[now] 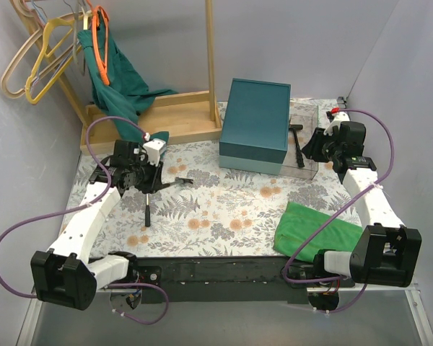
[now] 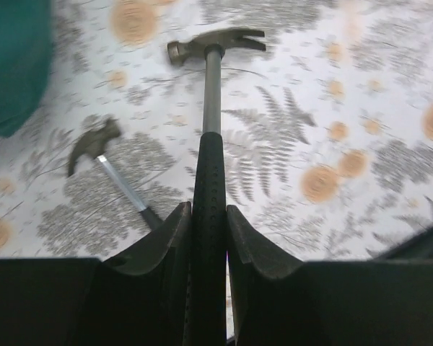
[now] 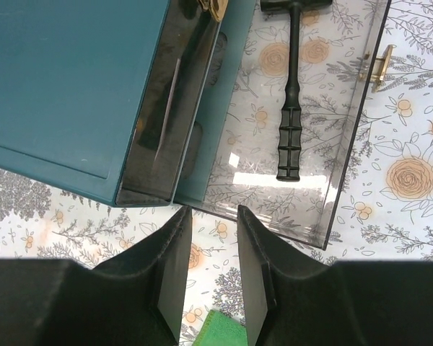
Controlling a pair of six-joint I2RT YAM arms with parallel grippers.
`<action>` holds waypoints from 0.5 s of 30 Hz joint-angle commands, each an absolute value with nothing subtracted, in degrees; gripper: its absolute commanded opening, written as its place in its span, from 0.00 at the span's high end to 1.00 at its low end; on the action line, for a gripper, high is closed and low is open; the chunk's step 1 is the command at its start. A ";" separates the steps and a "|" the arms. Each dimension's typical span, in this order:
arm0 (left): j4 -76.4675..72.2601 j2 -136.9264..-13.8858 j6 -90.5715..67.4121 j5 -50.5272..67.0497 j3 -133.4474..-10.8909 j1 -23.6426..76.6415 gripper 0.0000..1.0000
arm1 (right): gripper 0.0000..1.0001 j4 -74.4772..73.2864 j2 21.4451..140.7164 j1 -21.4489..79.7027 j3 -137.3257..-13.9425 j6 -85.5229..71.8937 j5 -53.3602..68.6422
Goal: Sort the tools into containers
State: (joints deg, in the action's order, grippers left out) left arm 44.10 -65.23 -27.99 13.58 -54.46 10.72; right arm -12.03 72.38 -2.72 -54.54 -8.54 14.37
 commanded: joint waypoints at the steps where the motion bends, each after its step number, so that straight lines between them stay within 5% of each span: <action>1: 50.36 -64.34 -24.26 29.06 -56.60 14.50 1.00 | 0.61 -11.07 70.93 -2.81 -55.19 -7.21 17.21; 9: 47.55 -69.60 -20.57 38.32 -54.06 24.51 1.00 | 0.62 -8.52 70.93 -0.10 -53.88 -0.19 38.21; 15: 42.02 -73.73 -19.51 34.38 -51.16 31.54 1.00 | 0.58 -15.63 69.09 13.58 -51.34 20.98 46.32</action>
State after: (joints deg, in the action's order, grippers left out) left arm 45.80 -72.34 -21.02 33.89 -52.73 27.97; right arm -12.21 71.75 5.15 -53.47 5.54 37.71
